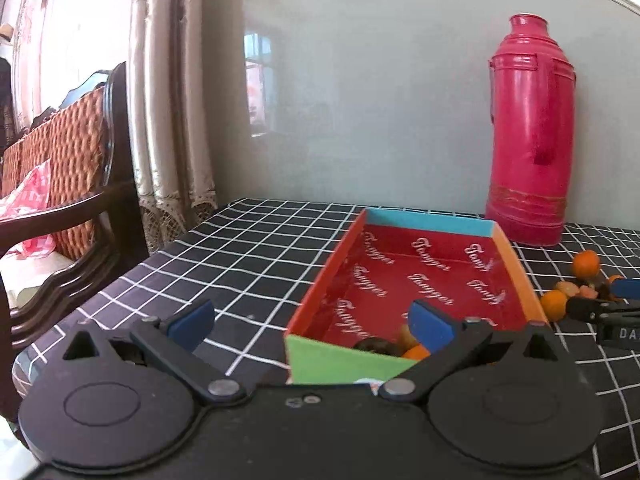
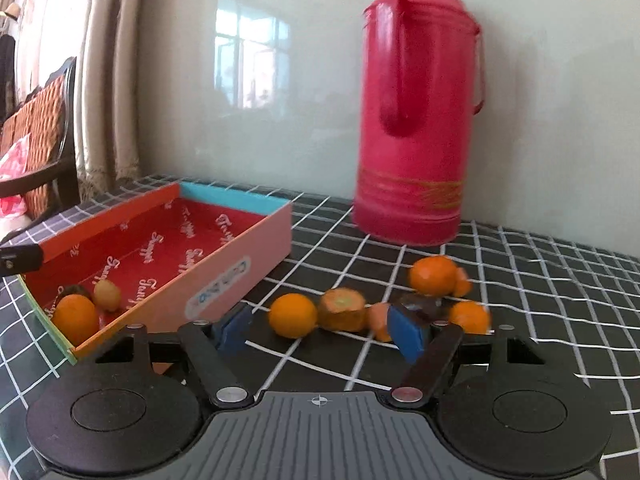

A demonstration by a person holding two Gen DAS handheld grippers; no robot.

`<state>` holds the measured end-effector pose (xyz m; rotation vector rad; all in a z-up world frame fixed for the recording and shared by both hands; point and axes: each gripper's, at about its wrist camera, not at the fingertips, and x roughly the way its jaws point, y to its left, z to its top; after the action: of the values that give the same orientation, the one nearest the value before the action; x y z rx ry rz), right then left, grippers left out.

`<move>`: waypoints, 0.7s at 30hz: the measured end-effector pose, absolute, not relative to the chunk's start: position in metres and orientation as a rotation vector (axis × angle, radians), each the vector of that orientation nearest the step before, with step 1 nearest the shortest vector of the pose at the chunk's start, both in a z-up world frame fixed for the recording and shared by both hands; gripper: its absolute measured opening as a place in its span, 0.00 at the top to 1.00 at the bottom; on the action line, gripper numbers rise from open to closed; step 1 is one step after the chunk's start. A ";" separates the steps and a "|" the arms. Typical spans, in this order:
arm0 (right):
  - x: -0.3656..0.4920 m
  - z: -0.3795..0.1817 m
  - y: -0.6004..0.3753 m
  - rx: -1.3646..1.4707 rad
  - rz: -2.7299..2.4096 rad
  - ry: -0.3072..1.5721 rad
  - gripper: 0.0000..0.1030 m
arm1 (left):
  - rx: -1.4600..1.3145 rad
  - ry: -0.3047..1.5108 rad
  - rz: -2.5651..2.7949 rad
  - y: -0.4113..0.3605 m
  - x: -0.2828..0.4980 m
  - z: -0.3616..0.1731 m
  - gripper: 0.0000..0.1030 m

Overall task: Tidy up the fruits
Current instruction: 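Reach the right gripper to another small orange and grasp it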

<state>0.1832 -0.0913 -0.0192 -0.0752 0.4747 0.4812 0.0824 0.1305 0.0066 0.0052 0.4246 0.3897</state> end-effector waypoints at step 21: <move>0.216 -0.026 -0.064 -0.058 0.477 0.590 0.67 | -0.014 0.423 0.442 0.169 0.071 0.010 0.06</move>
<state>0.2161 -0.0637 -0.0262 -0.0584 0.5897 0.4771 0.0708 0.1691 0.0099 -0.0137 0.4226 0.4424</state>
